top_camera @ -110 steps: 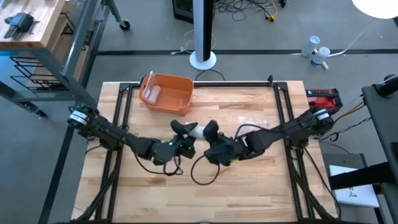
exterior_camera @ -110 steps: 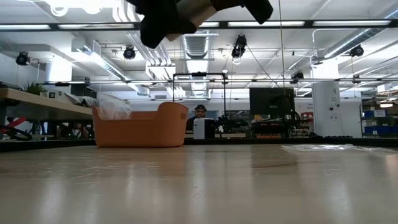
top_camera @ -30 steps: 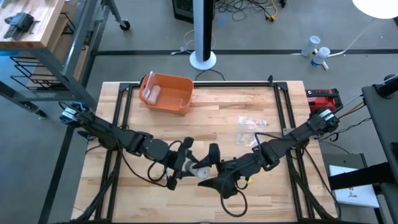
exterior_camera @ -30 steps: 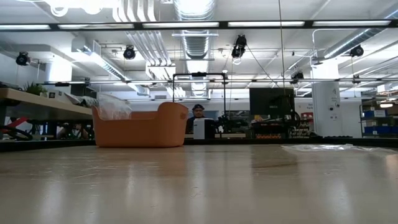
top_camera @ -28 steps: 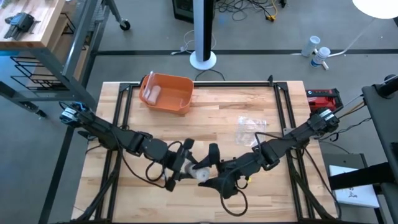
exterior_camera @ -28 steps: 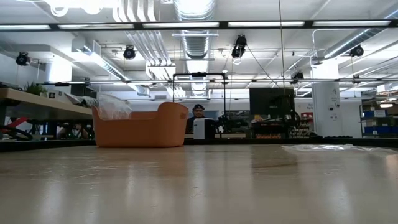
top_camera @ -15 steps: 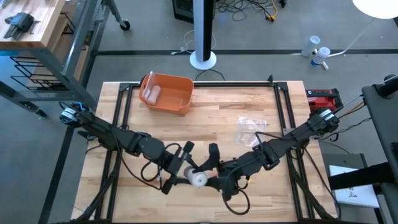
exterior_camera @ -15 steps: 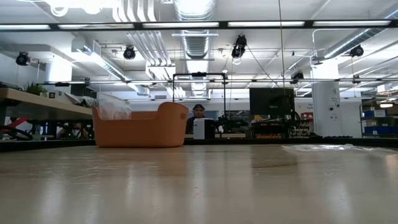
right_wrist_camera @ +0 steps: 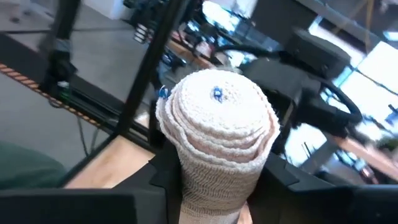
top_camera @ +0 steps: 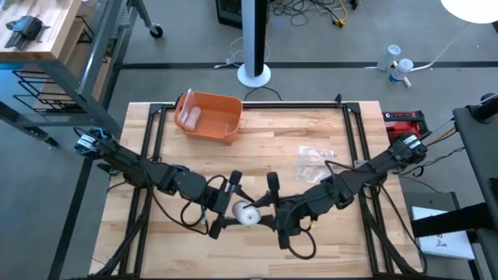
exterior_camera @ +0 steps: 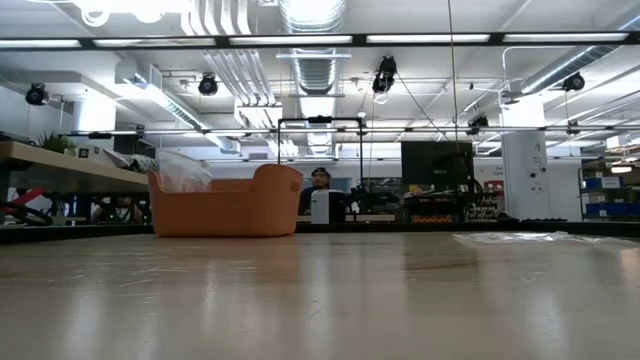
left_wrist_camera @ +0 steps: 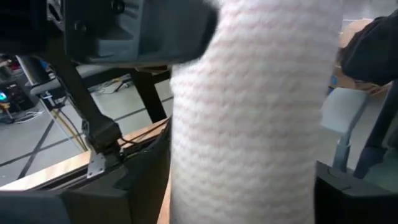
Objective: Roll bandage
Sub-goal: Roll the white bandage
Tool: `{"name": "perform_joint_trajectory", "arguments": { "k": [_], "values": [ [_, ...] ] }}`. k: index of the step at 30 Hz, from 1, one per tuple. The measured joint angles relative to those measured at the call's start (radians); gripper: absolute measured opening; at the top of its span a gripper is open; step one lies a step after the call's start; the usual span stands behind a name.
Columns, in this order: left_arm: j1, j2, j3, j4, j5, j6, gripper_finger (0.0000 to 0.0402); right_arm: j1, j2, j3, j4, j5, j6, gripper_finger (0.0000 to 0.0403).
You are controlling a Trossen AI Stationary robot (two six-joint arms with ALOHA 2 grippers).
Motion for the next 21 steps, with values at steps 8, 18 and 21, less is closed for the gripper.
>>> {"name": "perform_joint_trajectory", "arguments": {
  "k": [8, 18, 21],
  "values": [
    [0.000, 0.000, 0.003, 0.038, -0.150, 0.003, 0.0268, -0.007, 0.000, 0.000, -0.046, 0.151, 0.161, 0.0136],
    [0.000, 0.001, 0.004, -0.052, -0.190, -0.016, 0.0152, -0.012, -0.014, 0.000, -0.139, 0.148, 0.219, 0.0139],
    [0.000, 0.001, 0.004, -0.057, -0.190, -0.016, 0.0105, -0.013, -0.018, 0.001, -0.165, 0.149, 0.225, 0.0149]
  ]
}}
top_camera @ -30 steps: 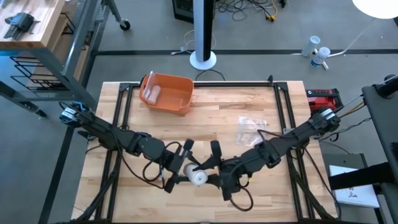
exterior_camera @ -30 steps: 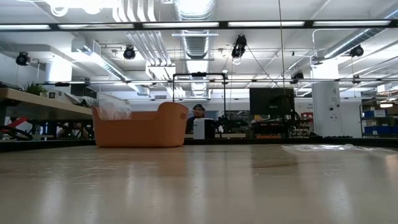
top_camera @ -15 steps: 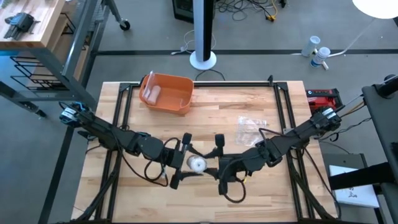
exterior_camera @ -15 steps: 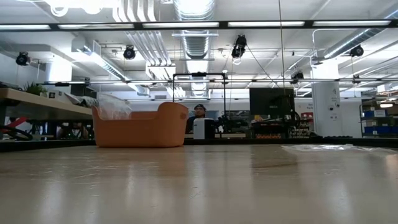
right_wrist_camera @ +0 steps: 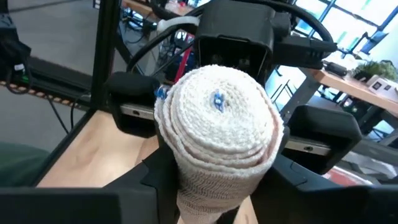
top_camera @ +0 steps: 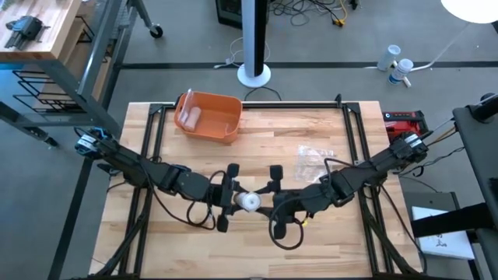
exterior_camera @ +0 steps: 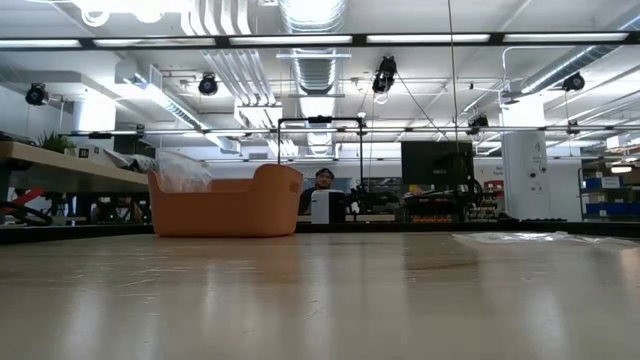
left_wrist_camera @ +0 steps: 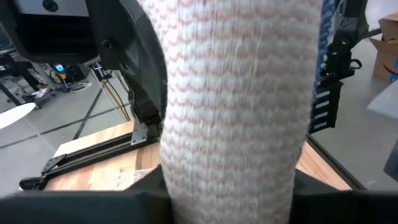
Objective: Roll bandage
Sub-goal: Roll the white bandage
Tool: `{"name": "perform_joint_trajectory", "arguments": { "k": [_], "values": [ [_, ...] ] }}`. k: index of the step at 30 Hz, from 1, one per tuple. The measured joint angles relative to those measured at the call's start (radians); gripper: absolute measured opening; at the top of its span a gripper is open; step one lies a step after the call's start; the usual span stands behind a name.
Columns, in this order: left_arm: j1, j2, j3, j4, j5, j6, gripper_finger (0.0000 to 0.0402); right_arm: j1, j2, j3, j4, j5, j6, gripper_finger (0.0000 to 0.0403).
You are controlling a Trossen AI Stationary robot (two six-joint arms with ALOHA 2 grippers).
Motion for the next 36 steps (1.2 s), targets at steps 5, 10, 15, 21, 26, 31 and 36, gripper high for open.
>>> {"name": "perform_joint_trajectory", "arguments": {
  "k": [5, 10, 15, 21, 26, 31, 36],
  "values": [
    [0.000, 0.000, 0.000, -0.004, 0.000, -0.001, 0.0103, 0.000, 0.000, 0.000, -0.009, -0.004, -0.034, 0.0184],
    [-0.003, 0.000, 0.000, -0.002, 0.009, -0.001, 0.0133, 0.001, 0.000, -0.008, 0.025, -0.075, -0.058, 0.0233],
    [-0.002, 0.000, 0.000, 0.030, 0.007, -0.001, 0.0164, 0.001, 0.000, -0.071, 0.234, -0.079, -0.067, 0.0263],
    [-0.002, -0.001, 0.001, 0.056, -0.005, -0.005, 0.0154, -0.013, 0.000, -0.108, 0.345, -0.025, -0.054, 0.0251],
    [-0.002, -0.002, 0.001, 0.058, -0.008, -0.006, 0.0156, -0.025, 0.001, -0.111, 0.353, -0.011, -0.048, 0.0213],
    [-0.006, -0.011, 0.001, 0.055, -0.008, 0.014, 0.0182, -0.026, 0.001, -0.111, 0.347, -0.010, -0.058, 0.0147],
    [-0.012, -0.030, 0.001, 0.050, -0.006, 0.028, 0.0220, -0.026, -0.003, -0.111, 0.317, -0.003, -0.069, 0.0106]
  ]
}}
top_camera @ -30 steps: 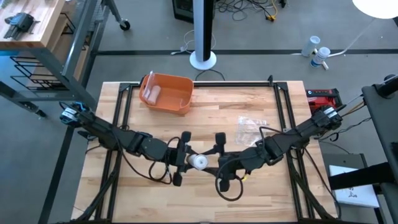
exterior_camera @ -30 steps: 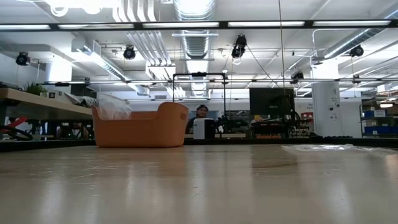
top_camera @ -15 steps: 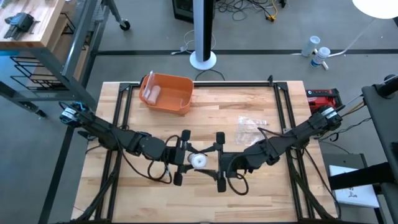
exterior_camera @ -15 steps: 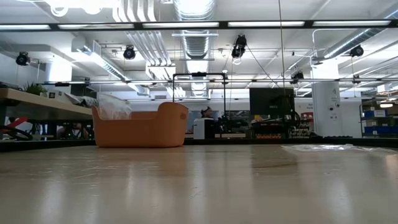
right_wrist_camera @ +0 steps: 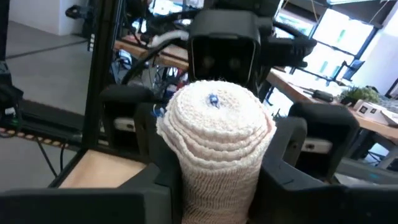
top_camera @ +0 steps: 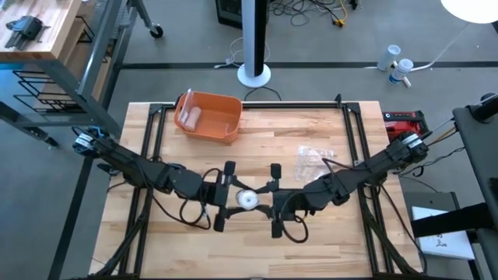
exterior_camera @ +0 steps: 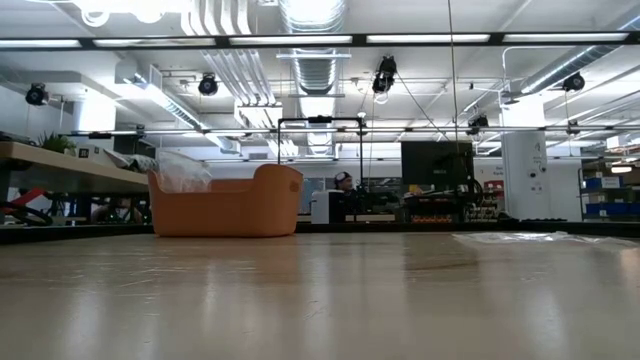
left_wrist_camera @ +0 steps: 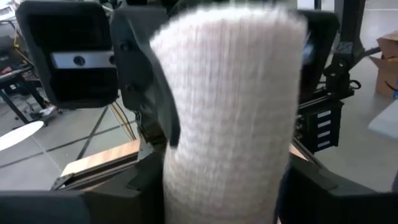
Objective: Roll bandage
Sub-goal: Roll the white bandage
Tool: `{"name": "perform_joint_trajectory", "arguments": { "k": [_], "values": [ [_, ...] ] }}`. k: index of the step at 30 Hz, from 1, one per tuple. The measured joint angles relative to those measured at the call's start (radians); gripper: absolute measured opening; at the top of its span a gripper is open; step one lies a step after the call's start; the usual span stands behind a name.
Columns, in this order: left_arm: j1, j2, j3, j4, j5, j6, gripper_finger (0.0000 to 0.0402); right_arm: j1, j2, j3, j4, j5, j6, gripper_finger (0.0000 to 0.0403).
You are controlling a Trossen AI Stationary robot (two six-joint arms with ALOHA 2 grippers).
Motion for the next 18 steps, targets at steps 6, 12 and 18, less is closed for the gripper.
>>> {"name": "perform_joint_trajectory", "arguments": {
  "k": [6, 12, 18],
  "values": [
    [-0.001, -0.010, 0.000, -0.042, -0.028, -0.004, 0.0251, 0.000, -0.010, -0.001, -0.037, 0.003, 0.038, 0.0128],
    [-0.001, -0.011, 0.000, -0.044, -0.068, -0.009, 0.0229, 0.001, -0.010, -0.001, -0.037, 0.004, 0.042, 0.0144],
    [-0.001, -0.011, 0.000, -0.047, -0.069, -0.053, 0.0142, 0.001, -0.011, 0.001, -0.053, 0.004, 0.053, 0.0155]
  ]
}}
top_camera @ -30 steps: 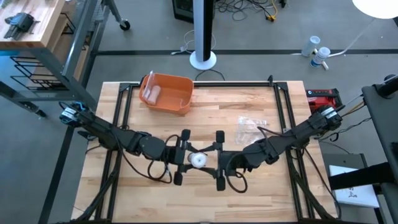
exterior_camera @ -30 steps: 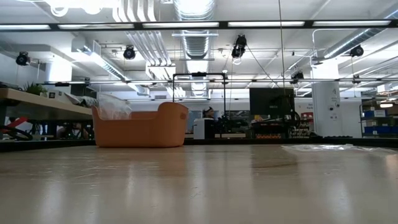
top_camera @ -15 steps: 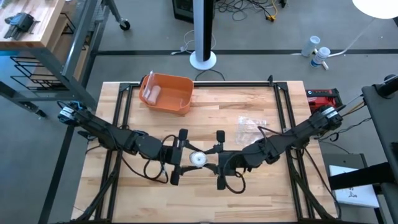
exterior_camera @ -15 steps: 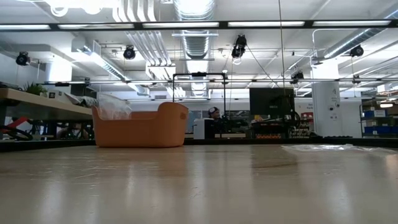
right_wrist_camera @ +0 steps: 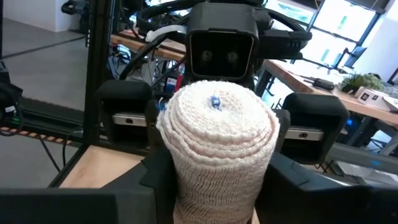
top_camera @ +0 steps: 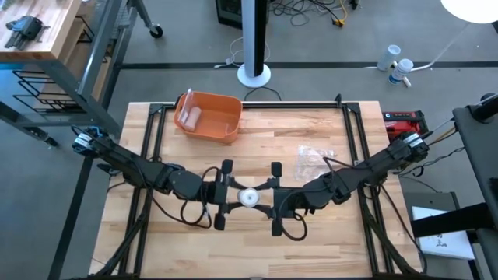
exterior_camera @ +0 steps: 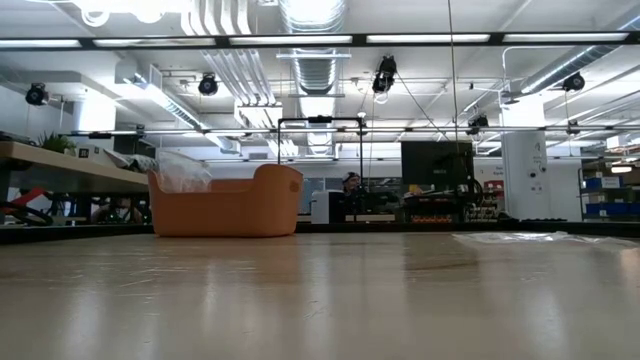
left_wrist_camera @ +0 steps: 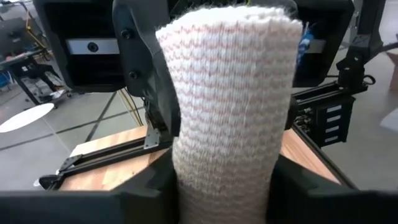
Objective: Roll bandage
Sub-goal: Roll the white bandage
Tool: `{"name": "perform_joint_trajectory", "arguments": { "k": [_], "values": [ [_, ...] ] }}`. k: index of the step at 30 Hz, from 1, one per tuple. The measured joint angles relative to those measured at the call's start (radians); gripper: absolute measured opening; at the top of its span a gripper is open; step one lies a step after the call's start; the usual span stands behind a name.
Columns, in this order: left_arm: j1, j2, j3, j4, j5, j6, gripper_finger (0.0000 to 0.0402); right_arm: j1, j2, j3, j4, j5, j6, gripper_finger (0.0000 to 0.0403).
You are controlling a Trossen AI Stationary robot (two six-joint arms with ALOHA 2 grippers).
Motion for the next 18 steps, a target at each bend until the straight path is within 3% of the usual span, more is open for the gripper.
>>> {"name": "perform_joint_trajectory", "arguments": {
  "k": [3, 10, 18],
  "values": [
    [0.000, 0.000, 0.000, 0.011, -0.006, -0.007, 0.0107, 0.000, 0.000, 0.019, -0.038, 0.000, 0.000, 0.0170],
    [0.000, -0.025, 0.000, -0.014, -0.061, -0.033, 0.0108, 0.006, -0.022, 0.019, -0.073, 0.009, -0.055, 0.0221],
    [-0.021, -0.083, 0.000, -0.042, 0.015, -0.034, 0.0122, -0.021, -0.179, -0.166, -0.110, 0.007, -0.058, 0.0231]
  ]
}}
